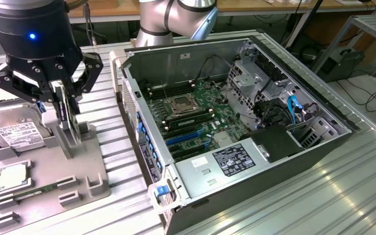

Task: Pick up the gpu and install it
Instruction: 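Pick up the gpu and move the gpu toward the slot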

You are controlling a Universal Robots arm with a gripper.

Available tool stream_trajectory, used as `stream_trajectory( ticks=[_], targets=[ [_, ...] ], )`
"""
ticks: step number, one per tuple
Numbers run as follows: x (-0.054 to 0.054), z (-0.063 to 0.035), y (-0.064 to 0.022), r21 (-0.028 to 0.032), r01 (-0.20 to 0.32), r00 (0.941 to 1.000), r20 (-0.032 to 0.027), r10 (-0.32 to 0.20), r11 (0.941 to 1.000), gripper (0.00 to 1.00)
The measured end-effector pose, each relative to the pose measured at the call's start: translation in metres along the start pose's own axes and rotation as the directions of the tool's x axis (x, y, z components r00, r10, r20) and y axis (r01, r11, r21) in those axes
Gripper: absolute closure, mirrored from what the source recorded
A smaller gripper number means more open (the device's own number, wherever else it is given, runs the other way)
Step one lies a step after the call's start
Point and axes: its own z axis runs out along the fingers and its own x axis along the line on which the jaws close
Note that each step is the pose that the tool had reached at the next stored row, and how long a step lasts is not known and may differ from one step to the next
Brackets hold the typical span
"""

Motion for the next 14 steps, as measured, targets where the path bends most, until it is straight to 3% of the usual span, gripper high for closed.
stream_trajectory(
  ticks=[14],
  targets=[
    [0.0, -0.0303, -0.0001, 0.0001, 0.0, 1.0, -0.0001, 0.0, 1.0, 0.72]
  ],
)
